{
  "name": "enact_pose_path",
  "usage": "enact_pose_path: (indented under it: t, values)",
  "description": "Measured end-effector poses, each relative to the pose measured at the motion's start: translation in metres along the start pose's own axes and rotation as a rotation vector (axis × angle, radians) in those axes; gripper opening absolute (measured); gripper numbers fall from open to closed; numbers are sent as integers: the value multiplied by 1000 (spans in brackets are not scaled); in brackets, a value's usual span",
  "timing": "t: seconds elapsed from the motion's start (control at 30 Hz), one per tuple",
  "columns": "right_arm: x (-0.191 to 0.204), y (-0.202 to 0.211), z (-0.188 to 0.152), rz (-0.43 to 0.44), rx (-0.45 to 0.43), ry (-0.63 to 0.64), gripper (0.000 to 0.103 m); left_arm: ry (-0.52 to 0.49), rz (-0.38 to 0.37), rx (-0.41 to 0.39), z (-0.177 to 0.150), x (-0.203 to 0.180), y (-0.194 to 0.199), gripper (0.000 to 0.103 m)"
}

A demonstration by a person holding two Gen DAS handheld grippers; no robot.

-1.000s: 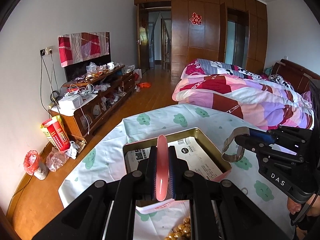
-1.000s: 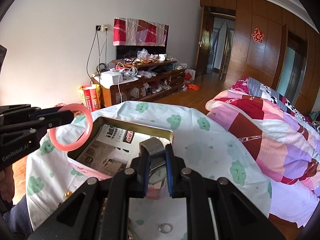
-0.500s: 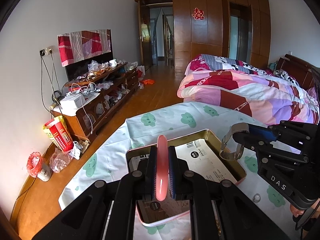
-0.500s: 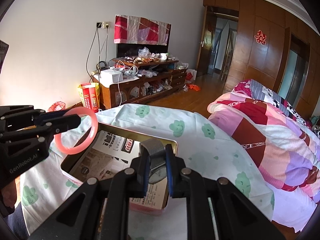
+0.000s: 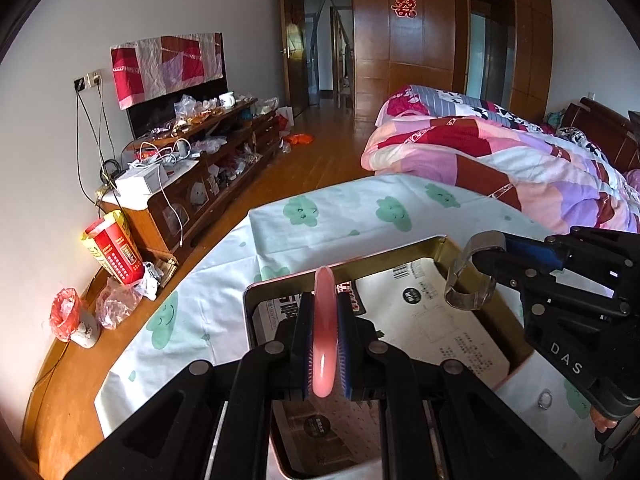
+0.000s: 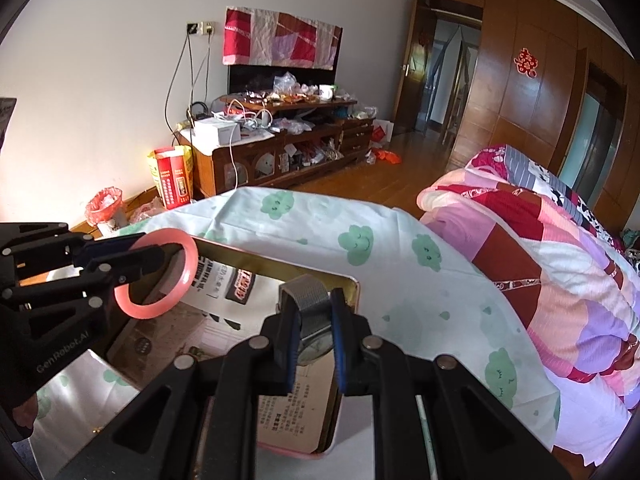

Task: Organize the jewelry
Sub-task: 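Carry the pink bangle and watch into the tin and open both tools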

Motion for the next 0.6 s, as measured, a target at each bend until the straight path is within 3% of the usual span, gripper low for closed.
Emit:
enact_pose_path:
  t: [0.5,0.6]
  values:
    - [3,-35,-3,-22,74,19,17,-28,18,35,-2,1,-20,10]
    - [2,-38,-5,-22,77,13,17,-42,40,55,-4,-1,-22,21]
Point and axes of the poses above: each gripper's, at about its wrist camera, not at the fingertips, and y roughly against the way its jaws point, x to its left, z to its top, the point moved 4 cm from there along -y, roughly the way its jaws point, and after that the axes turned 10 degrees about -y, right-handed, at the moved point
